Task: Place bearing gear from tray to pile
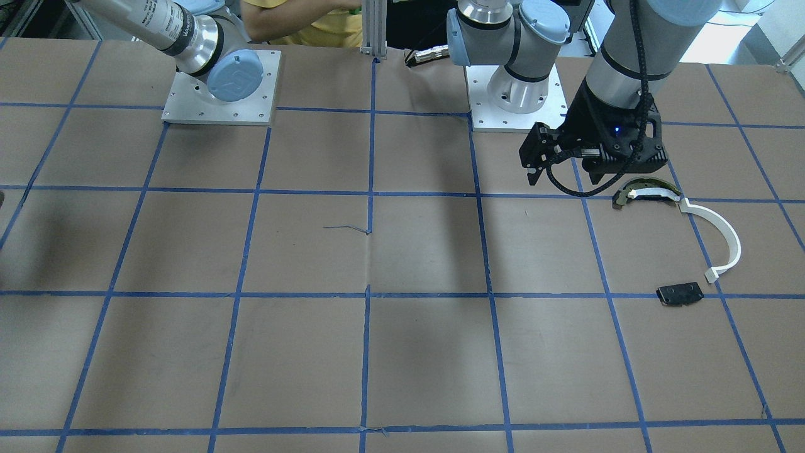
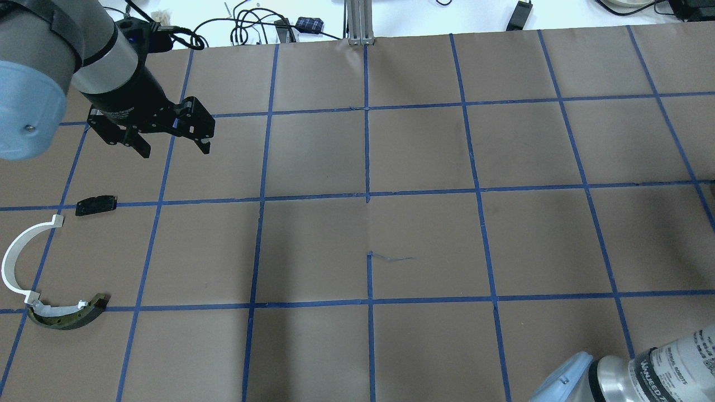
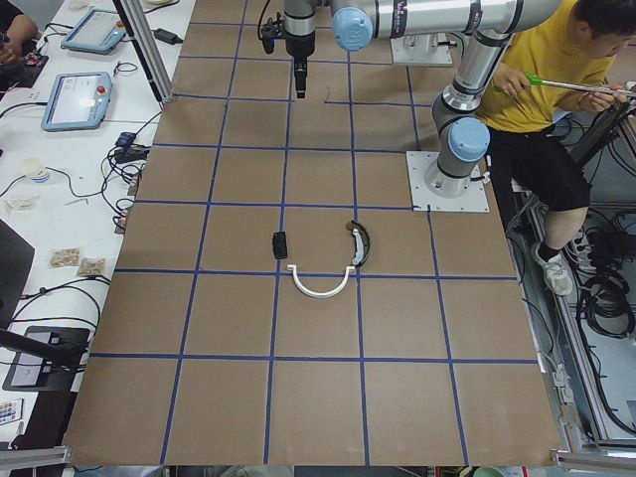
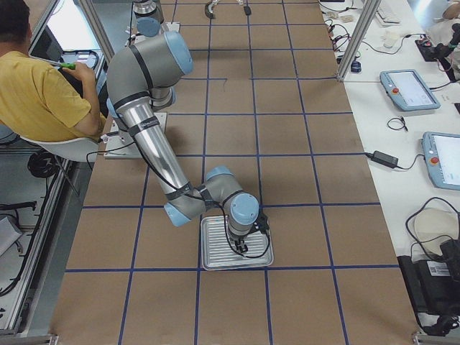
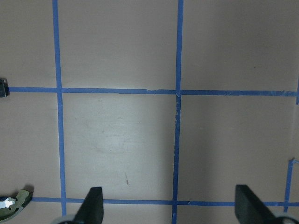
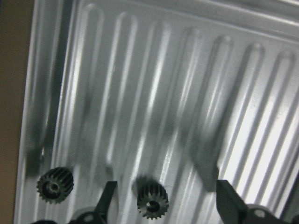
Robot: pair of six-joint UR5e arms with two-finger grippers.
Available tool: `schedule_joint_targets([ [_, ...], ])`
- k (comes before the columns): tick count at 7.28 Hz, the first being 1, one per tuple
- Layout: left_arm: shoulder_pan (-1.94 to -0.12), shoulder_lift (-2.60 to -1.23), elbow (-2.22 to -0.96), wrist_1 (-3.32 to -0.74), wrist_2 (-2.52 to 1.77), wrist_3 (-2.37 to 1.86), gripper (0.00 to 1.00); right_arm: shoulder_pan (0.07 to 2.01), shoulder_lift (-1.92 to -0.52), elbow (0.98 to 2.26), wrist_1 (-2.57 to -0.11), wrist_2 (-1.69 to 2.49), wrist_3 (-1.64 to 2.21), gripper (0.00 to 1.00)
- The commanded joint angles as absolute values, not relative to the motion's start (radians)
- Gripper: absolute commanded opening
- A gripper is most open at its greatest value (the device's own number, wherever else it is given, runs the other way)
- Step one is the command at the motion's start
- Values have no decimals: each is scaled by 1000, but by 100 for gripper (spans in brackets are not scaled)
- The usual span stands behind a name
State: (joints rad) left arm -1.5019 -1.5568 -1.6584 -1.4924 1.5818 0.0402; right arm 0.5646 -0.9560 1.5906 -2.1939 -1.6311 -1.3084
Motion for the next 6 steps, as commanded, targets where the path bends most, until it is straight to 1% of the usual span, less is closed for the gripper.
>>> schedule_joint_targets([
  [1,-1502,-1555,-1661,-1493,1583,41,100,565,-950,1591,-2191,-1632,-1308,74],
  [2,-1500,-1557,-1661,-1493,1585,41,100,565,-951,1591,-2191,-1632,-1307,74],
  [4,-1502,-1555,-1663,-1494,1586,41,100,565,-951,1591,-2189,-1634,-1305,60],
  [6,-1502,-1555,-1663,-1494,1586,41,100,565,-956,1589,-2186,-1643,-1293,50],
])
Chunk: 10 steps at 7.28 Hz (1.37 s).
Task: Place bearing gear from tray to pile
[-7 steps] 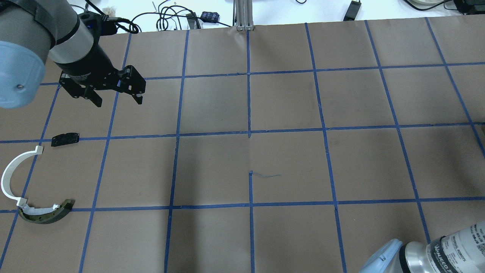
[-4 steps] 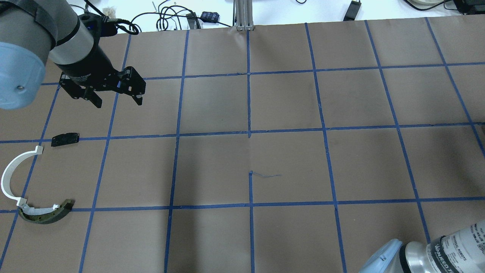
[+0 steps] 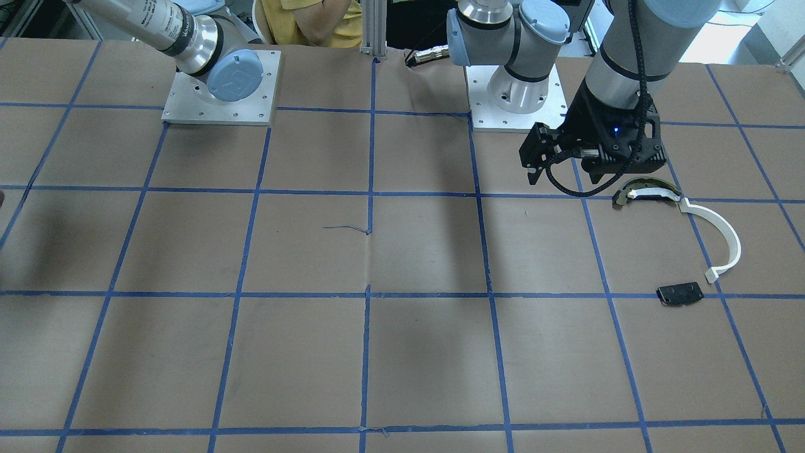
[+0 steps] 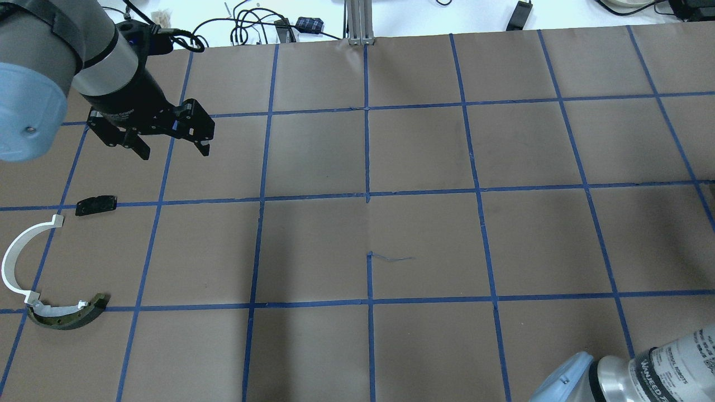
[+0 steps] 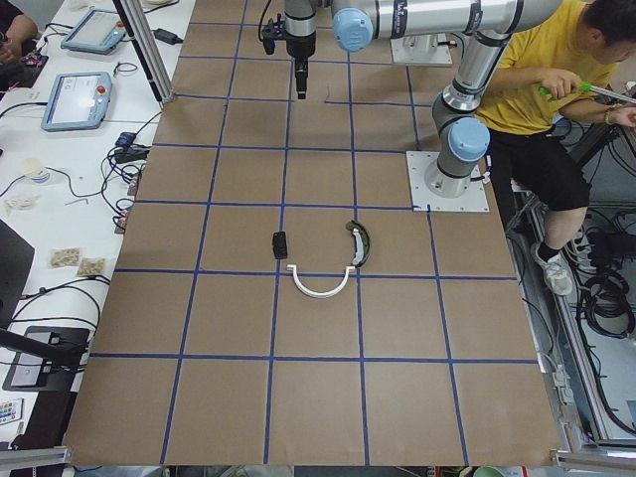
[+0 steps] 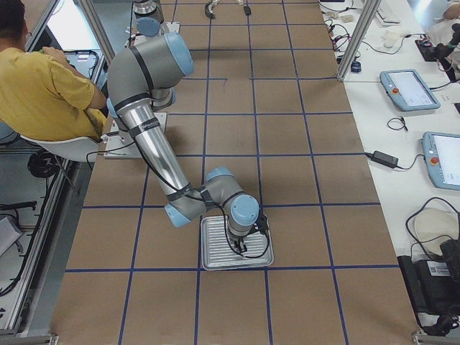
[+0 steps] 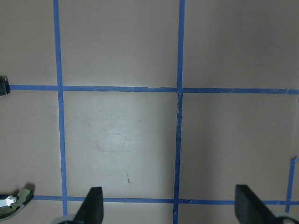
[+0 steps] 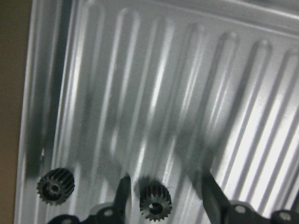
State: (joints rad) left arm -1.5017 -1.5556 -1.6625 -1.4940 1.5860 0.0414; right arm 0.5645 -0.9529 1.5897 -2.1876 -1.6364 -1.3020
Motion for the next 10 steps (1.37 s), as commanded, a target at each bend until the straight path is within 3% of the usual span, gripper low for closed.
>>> schedule_joint_targets([
  [1,-1502,-1555,-1664,-1496,1586,41,100,565,-956,1589,-2183,-1644,-1281,49],
  [3,-1502,-1555,-1667,-1497,1588,41,100,565,-957,1589,-2178,-1646,-1267,43],
  [7,-1497,-1556,-1654,-1496,1588,41,100,574,-983,1586,-2177,-1651,-1266,3],
  [9,-1483,-1555,-1654,-1493,1583,41,100,660,-1061,1598,-2128,-1649,-1226,0],
  [10,-1485,-1557,-1655,-1493,1583,41,100,770,-1166,1626,-2043,-1651,-1103,0],
])
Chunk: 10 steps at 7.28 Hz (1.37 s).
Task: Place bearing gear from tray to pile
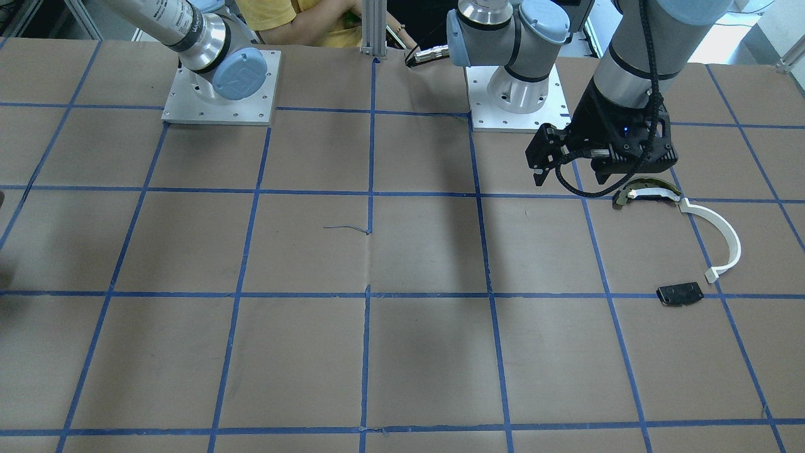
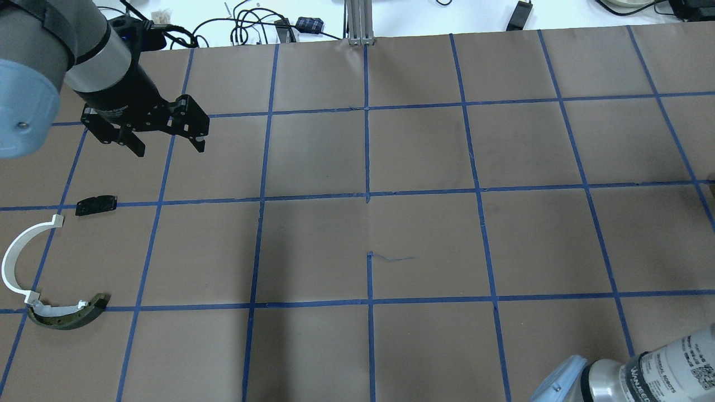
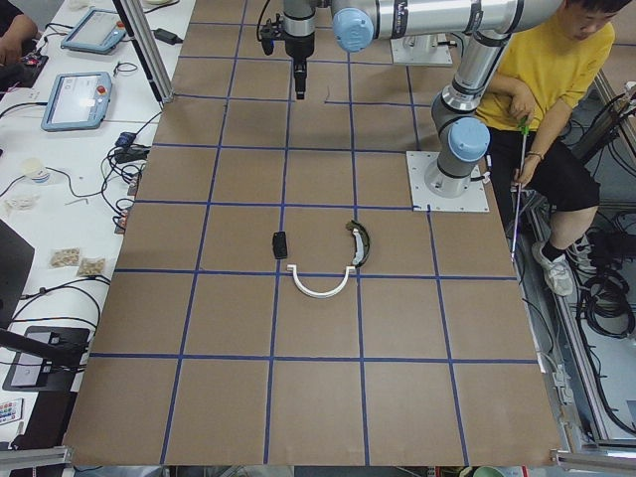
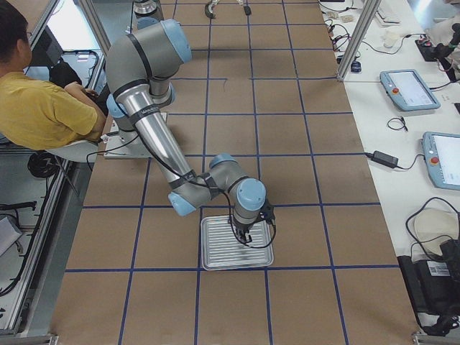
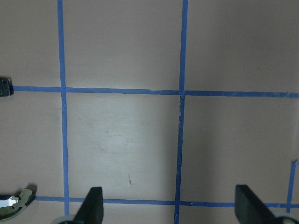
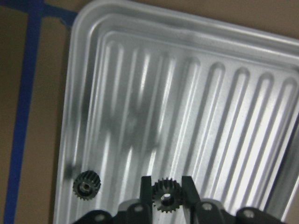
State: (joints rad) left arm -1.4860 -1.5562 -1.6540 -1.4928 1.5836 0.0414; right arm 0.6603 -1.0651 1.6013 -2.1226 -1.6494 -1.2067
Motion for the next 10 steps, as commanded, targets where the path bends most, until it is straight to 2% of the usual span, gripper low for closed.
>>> schedule_joint_targets([
  [1,-1485,-1557,-1655,-1493,1583,41,100,884,-1251,1673,-2005,-1640,-971,0],
  [3,-1485,-1555,-1652,-1491,1574,41,100,1161,-1339,1812,-2011,-1634,-608,0],
  [5,-1485,-1555,-1652,-1491,1580,41,100,1498,-1379,1848,-2020,-1629,-201,0],
  [7,-1486,-1555,-1652,-1491,1583,41,100,1786,-1312,1832,-2127,-1550,101,0],
  [9,-1486,-1557,-1661,-1491,1583,41,100,1999,-1228,1829,-2171,-1526,213,0],
  [10,-1489,-1568,-1663,-1491,1583,41,100,2050,-1165,1827,-2265,-1531,225,9],
])
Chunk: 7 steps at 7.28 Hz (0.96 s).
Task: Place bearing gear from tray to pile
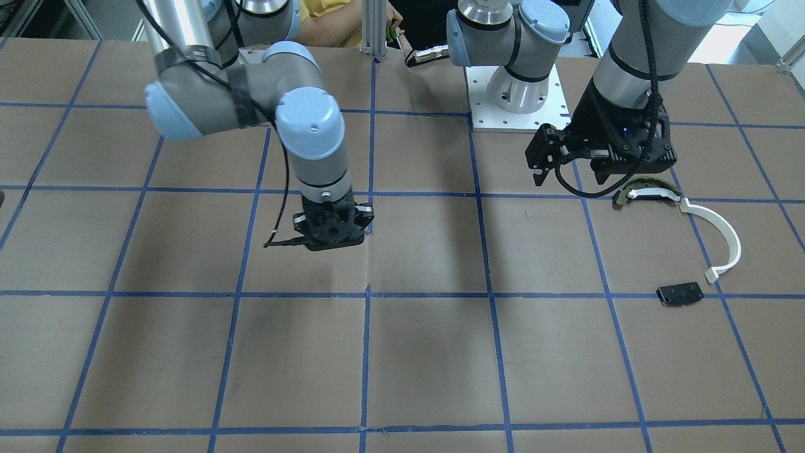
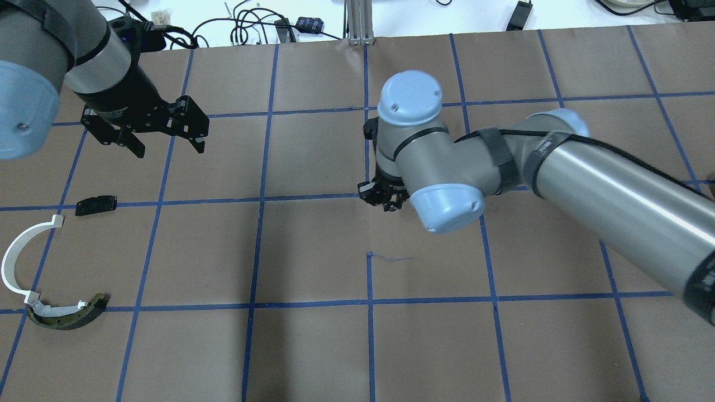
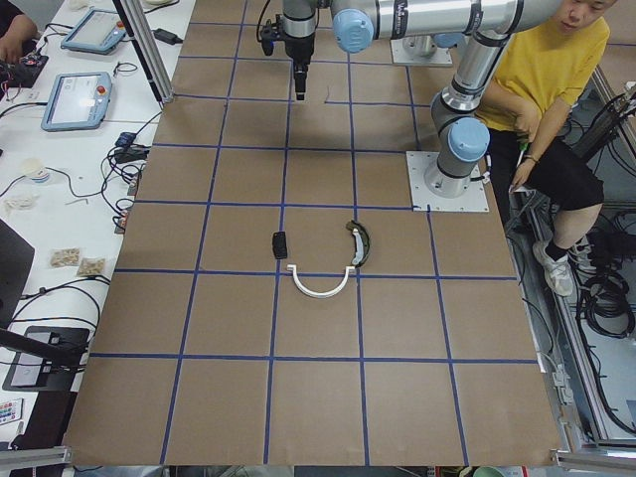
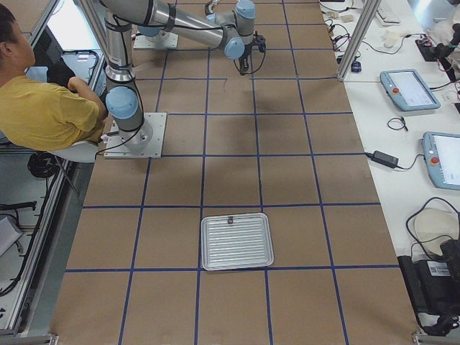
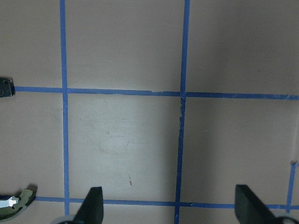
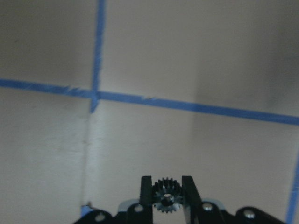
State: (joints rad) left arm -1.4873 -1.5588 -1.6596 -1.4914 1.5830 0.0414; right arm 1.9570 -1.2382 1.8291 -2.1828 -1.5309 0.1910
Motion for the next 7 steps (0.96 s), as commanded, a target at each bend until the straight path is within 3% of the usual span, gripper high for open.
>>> schedule_joint_targets([
  [1,-1485,-1572,-1664,-1494,1583,41,100,2060,-1145,1839,-2305,-1528,236,15],
  [2,-1479,-1583,-1667,-1491,1582,40,100,2060,-1144,1833,-2304,-1523,236,26],
  [3,-1474,-1588,-1664,-1493,1585,40,100,2048,-1149,1822,-2310,-1534,236,99],
  [5,-1473,-1592,-1667,-1491,1583,41,100,1860,-1219,1809,-2190,-1560,112,100],
  [7,-1500,-1611,-1669,-1480,1568,20,100,1577,-1400,1795,-1940,-1574,-235,100],
])
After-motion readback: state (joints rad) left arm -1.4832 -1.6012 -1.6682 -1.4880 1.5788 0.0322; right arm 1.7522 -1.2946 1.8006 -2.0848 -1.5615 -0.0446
